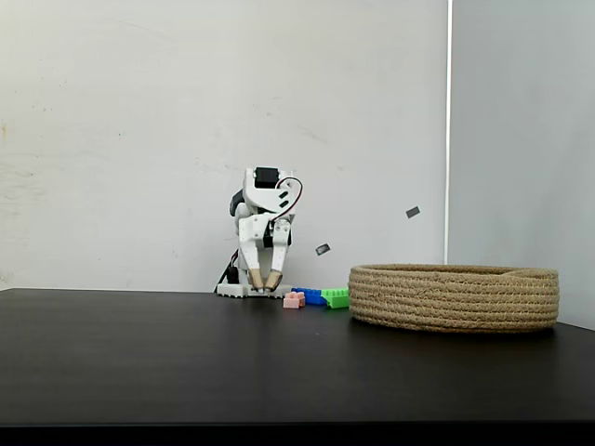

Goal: Place the lego blocks in the tray

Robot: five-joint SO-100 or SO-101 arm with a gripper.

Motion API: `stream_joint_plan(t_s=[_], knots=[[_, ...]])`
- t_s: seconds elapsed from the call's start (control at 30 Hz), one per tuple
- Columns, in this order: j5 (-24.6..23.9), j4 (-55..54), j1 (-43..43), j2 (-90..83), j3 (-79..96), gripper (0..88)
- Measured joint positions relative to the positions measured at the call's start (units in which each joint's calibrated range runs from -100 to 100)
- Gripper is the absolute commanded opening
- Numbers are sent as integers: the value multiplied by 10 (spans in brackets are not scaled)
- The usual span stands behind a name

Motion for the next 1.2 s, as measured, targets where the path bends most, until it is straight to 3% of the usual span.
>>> stream_joint_plan(t_s=[0.17, 0.23, 0.7, 1.2], knots=[[-37, 16, -34, 111, -122, 205], [-51, 32, -40, 160, -172, 223], [-194, 16, -125, 430, -315, 249], [-289, 16, -272, 513, -364, 232]])
